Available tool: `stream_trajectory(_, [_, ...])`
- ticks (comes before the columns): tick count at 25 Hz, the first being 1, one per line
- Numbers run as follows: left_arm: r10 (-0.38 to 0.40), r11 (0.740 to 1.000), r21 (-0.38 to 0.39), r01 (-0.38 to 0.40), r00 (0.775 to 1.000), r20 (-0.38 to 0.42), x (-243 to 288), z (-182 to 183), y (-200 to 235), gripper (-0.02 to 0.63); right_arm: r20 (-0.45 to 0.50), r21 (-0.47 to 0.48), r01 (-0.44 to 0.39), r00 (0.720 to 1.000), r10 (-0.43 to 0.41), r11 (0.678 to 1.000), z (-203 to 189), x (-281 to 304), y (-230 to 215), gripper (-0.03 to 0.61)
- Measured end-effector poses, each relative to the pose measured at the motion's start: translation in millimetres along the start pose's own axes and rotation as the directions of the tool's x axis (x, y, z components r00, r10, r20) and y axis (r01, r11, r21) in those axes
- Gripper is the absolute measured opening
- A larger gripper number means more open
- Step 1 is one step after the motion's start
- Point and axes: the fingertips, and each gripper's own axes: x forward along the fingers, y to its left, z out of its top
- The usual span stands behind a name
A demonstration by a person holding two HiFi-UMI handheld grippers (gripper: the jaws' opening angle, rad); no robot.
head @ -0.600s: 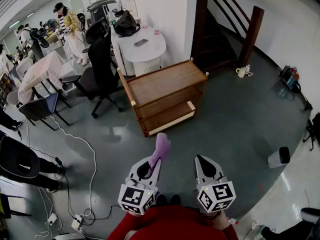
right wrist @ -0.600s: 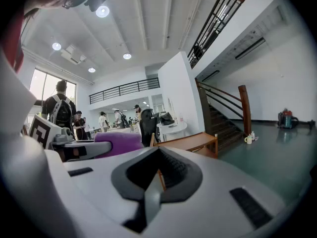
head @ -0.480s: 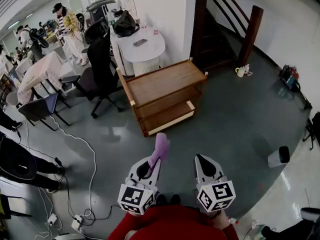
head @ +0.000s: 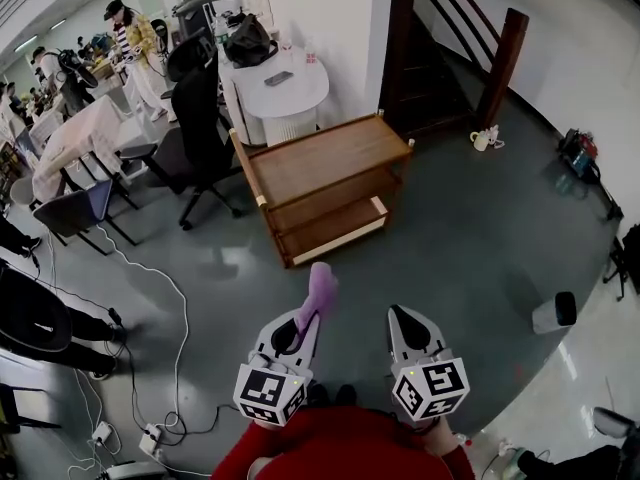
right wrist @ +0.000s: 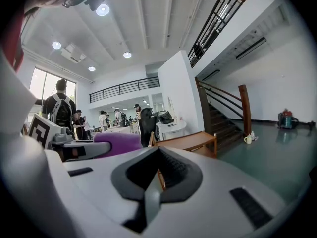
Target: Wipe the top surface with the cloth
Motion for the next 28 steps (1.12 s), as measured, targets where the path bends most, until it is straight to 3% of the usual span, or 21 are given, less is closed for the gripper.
stream_trajectory(8, [0.006,1.000,-0.002,-0.006,1.000,-0.017,17,-1,-5,0.049,-0.027,0.040,0.023,0.999,-0.022,0.999,-3,-2,-23,0.003])
stream_trajectory(17, [0.109,0.994,0.018,-0.109,0.994,-0.020,66,9,44,0.048,-0.035,0.031,0.032,0.999,-0.031,0.999,8,36,-62,0.003])
stream_trajectory(23, [0.132,0.991,0.009,-0.132,0.991,-0.032,133,6,92,0.048,-0.040,0.015,0.031,0.999,-0.030,0.999,21,107,-92,0.003])
stream_trajectory(28, [0.137,0.990,-0.032,-0.138,0.989,-0.058,219,33,155,0.048,-0.038,0.000,0.028,0.999,-0.028,1.000,75,205,-129,0.003])
